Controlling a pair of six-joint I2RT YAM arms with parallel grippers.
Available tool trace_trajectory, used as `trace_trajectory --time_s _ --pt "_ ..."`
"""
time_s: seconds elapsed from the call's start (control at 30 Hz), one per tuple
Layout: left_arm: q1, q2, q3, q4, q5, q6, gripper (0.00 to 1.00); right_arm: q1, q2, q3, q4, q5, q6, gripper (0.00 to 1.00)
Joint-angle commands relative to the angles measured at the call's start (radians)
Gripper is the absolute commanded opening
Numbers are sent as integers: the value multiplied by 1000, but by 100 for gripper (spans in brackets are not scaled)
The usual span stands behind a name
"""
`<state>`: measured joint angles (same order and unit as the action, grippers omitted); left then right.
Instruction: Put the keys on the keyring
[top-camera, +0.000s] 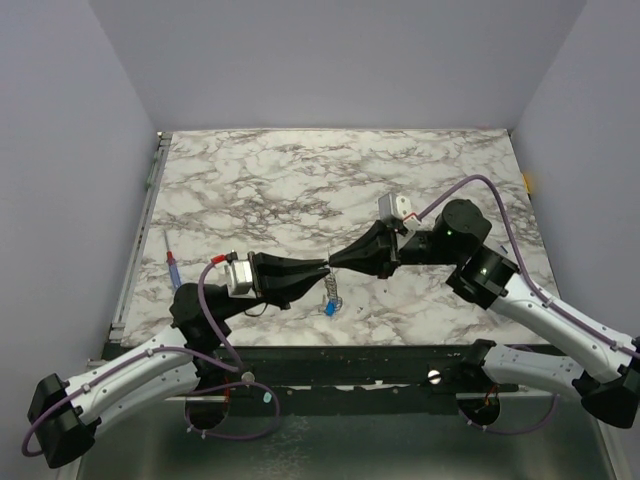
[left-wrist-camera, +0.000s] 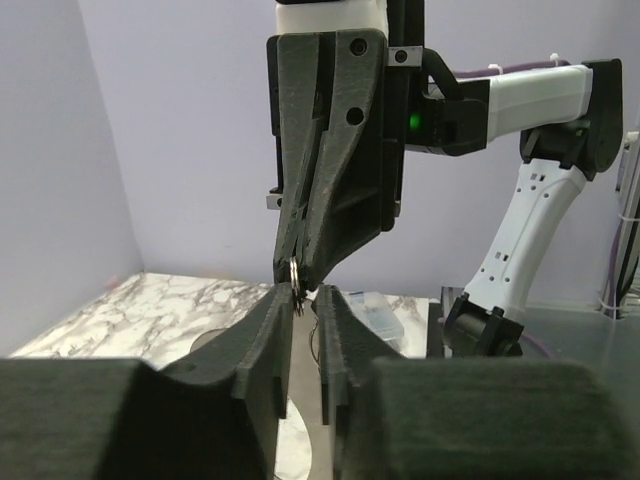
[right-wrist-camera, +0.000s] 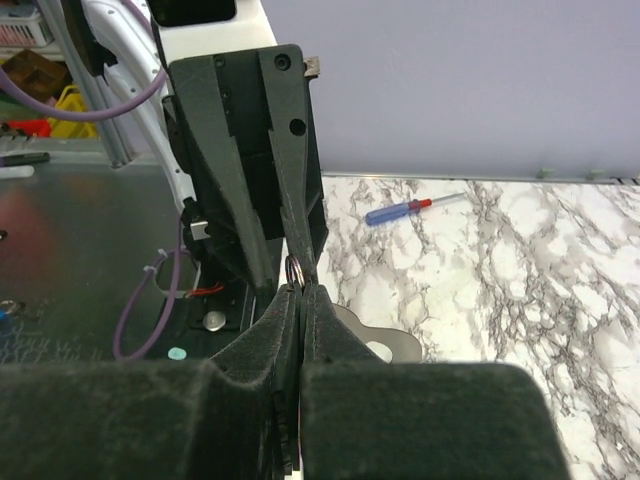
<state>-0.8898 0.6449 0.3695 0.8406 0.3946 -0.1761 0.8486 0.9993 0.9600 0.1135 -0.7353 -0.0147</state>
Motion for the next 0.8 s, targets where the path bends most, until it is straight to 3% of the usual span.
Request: trace_trajectory --time_s 0.0,0.2,0.27,0.5,0.63,0.77 --pt "-1 -43 19 -92 -23 41 28 1 23 45 -94 -13 -55 1" --pt "0 -85 99 -378 -25 135 46 1 19 58 -186 2 -96 1" --pt "0 -84 138 -492 -32 170 48 1 24 75 -232 8 -118 1" --pt "0 -38 285 -820 -63 332 44 1 116 227 -533 99 -247 1" --pt "0 5 352 -927 -89 392 44 1 114 249 -603 120 -270 1" --pt "0 49 399 -977 -58 418 37 1 117 266 -647 126 -277 1"
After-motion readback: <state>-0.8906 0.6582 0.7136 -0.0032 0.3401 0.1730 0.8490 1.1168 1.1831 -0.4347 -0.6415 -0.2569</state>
